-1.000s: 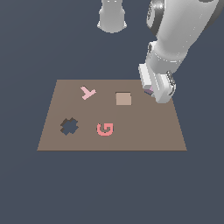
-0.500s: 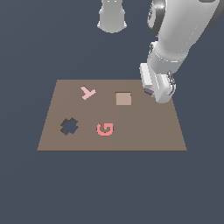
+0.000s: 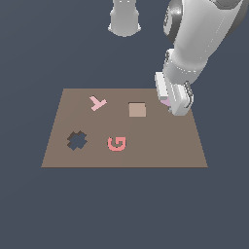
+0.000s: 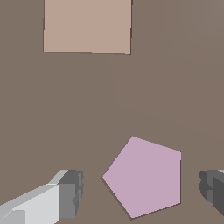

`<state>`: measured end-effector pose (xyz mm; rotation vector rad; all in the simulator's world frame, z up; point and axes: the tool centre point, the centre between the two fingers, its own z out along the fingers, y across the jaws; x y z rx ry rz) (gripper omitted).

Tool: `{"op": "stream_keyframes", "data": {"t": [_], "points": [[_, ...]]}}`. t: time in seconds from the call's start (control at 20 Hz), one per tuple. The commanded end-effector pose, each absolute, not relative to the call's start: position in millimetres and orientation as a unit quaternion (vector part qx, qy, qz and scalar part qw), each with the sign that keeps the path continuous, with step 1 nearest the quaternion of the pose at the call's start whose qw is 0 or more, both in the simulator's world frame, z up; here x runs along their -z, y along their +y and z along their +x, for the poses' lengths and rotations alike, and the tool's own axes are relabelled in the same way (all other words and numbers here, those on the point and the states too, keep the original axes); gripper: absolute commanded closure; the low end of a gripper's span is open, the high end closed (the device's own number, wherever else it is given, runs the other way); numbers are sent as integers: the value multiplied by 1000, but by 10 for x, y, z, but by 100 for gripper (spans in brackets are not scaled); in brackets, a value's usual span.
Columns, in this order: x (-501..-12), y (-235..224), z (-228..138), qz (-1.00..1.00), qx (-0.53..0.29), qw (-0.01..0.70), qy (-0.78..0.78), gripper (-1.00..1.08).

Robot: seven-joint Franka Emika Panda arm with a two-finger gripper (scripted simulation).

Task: Insert a designated object into the corresponding slot on a board.

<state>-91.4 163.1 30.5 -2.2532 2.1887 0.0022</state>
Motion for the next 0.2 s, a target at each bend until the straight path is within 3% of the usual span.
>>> {"op": "stream_keyframes", "data": {"t": [0.0,0.15], "points": [[-305,1631,-913,-717,-1,0,697,-92],[-305,1631,-913,-717,-1,0,697,-92]]}}
